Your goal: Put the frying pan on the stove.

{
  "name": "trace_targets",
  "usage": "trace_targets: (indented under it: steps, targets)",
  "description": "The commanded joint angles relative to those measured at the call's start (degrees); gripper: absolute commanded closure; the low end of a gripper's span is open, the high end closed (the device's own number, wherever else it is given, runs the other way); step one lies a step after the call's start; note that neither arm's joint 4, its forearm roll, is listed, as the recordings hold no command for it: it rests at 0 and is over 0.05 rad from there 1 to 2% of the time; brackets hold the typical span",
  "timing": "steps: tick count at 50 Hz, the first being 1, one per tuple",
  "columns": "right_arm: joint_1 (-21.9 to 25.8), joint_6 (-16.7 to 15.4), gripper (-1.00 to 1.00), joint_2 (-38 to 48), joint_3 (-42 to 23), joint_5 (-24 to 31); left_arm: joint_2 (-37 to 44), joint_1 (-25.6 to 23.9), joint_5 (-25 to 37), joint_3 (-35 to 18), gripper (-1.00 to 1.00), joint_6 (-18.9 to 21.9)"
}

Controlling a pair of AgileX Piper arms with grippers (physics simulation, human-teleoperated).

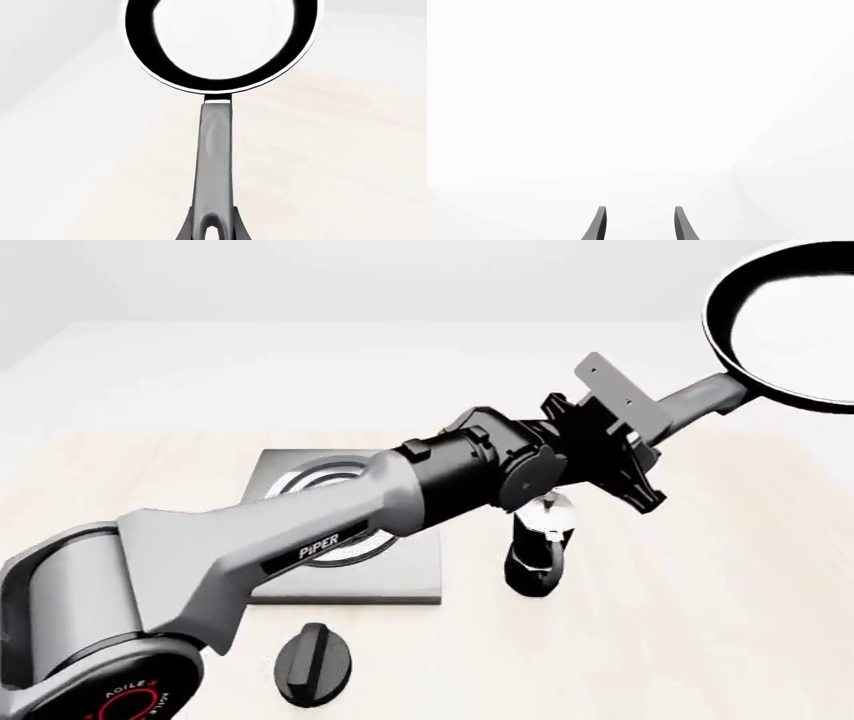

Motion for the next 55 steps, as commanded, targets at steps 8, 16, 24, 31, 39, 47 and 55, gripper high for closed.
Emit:
trace_targets:
  steps: [8, 16, 24, 31, 39, 47, 55]
  targets:
    - [-0.2, 0.0, -1.00, 0.0, 1.0, -0.4, -6.7, 4.5, -4.6, 6.0, 1.00, 1.2]
    - [-0.5, 0.3, -1.00, 0.0, 1.9, -1.0, -9.7, 6.3, -6.4, 10.3, 1.00, 1.4]
    - [-0.4, 0.2, -1.00, 0.0, 2.8, -1.7, -12.8, 7.5, -8.3, 14.4, 1.00, 1.3]
    - [-0.8, 0.5, -1.00, 0.0, 3.4, -2.3, -14.4, 9.0, -9.9, 17.6, 1.00, 1.0]
    - [-1.1, 0.8, -1.00, 0.0, 4.2, -2.9, -17.2, 11.4, -11.8, 22.3, 1.00, 0.4]
    - [-1.0, 0.7, -1.00, 0.0, 3.7, -2.5, -20.0, 13.2, -14.2, 27.3, 1.00, 0.1]
    - [-1.0, 0.7, -1.00, 0.0, 3.9, -2.7, -22.6, 14.8, -16.5, 32.2, 1.00, -0.1]
